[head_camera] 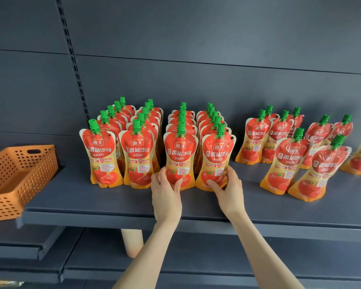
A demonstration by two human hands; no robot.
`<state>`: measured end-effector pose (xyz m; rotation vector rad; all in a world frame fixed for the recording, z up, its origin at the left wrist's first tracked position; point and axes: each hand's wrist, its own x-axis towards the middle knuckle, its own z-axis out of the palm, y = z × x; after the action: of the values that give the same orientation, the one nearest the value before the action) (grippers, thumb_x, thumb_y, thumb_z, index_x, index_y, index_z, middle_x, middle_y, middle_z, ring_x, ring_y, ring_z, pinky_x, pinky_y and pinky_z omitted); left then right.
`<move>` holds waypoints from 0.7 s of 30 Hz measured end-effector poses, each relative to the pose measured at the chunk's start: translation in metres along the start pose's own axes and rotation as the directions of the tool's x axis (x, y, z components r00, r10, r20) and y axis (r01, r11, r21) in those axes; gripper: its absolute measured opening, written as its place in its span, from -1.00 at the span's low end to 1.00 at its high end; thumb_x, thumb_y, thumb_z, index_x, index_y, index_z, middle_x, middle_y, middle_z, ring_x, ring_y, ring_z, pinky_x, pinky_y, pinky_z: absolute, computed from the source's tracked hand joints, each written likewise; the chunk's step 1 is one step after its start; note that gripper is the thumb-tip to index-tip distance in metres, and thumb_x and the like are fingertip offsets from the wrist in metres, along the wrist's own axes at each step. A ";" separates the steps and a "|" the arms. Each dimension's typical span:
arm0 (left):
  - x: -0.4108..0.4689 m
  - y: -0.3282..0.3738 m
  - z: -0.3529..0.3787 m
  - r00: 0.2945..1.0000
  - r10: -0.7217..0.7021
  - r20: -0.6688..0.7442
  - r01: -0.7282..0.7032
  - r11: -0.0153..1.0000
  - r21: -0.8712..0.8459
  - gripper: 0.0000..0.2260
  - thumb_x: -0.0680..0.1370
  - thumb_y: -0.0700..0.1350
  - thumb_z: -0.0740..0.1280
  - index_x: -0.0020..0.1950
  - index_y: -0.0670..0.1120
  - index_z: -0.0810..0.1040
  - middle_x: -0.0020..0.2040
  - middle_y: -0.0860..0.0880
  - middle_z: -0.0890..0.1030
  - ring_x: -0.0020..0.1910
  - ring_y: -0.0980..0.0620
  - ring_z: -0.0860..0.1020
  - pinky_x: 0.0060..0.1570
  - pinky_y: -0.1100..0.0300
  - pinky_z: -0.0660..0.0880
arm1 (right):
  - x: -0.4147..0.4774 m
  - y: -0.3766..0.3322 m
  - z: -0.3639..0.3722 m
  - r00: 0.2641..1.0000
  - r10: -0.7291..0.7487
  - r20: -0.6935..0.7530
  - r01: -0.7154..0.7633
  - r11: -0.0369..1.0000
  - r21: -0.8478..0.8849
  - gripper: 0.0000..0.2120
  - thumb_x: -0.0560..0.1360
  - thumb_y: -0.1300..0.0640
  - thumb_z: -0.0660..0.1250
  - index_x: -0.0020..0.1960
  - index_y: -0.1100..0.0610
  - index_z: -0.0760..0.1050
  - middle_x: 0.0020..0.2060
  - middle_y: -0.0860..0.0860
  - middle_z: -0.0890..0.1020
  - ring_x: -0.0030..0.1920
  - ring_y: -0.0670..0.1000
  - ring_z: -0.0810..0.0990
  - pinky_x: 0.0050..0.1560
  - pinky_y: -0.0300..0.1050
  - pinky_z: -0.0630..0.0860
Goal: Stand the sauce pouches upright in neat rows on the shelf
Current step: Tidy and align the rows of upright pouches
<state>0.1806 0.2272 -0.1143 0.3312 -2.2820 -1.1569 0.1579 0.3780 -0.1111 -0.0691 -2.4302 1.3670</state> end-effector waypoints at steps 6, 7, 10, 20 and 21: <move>0.000 0.000 0.000 1.000 -0.007 0.007 0.007 1.000 0.020 -0.51 0.52 0.06 0.31 0.38 -0.10 0.31 0.30 -0.12 0.41 0.28 -0.08 0.43 0.13 0.03 0.50 | 0.000 -0.001 0.000 1.000 0.000 0.007 0.000 1.000 -0.007 -0.40 0.45 0.01 0.40 0.40 0.09 0.26 0.28 0.02 0.46 0.34 0.04 0.32 0.29 0.02 0.36; 0.000 0.000 0.000 1.000 -0.007 0.009 0.007 1.000 0.021 -0.51 0.52 0.06 0.31 0.38 -0.10 0.31 0.30 -0.12 0.41 0.28 -0.08 0.43 0.12 0.03 0.50 | 0.000 -0.001 0.000 1.000 0.000 0.007 0.000 1.000 -0.009 -0.40 0.44 0.01 0.40 0.40 0.09 0.26 0.29 0.02 0.46 0.34 0.04 0.32 0.30 0.03 0.37; 0.000 0.001 -0.001 1.000 -0.008 0.008 0.007 1.000 0.021 -0.51 0.52 0.05 0.31 0.37 -0.11 0.32 0.30 -0.12 0.41 0.28 -0.09 0.43 0.11 0.04 0.50 | -0.001 -0.001 0.001 1.000 0.004 0.002 -0.004 1.000 0.002 -0.40 0.44 0.01 0.41 0.39 0.09 0.26 0.28 0.02 0.46 0.34 0.04 0.33 0.30 0.03 0.38; -0.011 -0.004 -0.013 0.999 0.048 0.014 -0.047 0.998 -0.028 -0.60 0.51 -0.03 0.34 0.30 -0.13 0.39 0.25 -0.11 0.44 0.24 -0.08 0.45 0.06 0.09 0.51 | -0.009 -0.008 -0.013 0.999 0.023 -0.023 -0.023 1.000 -0.020 -0.38 0.44 0.03 0.42 0.41 0.12 0.26 0.32 0.03 0.40 0.35 0.03 0.31 0.21 -0.10 0.38; -0.013 -0.006 -0.015 0.995 0.095 0.017 -0.094 0.995 -0.043 -0.64 0.51 -0.06 0.34 0.27 -0.13 0.42 0.21 -0.10 0.47 0.21 -0.08 0.47 0.03 0.10 0.51 | -0.012 -0.010 -0.017 1.000 0.007 -0.030 -0.008 0.999 -0.036 -0.44 0.45 0.04 0.40 0.38 0.13 0.30 0.31 0.03 0.41 0.32 0.02 0.34 0.15 -0.16 0.37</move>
<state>0.1999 0.2200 -0.1165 0.1942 -2.2606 -1.1626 0.1765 0.3842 -0.0981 -0.1070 -2.4326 1.3165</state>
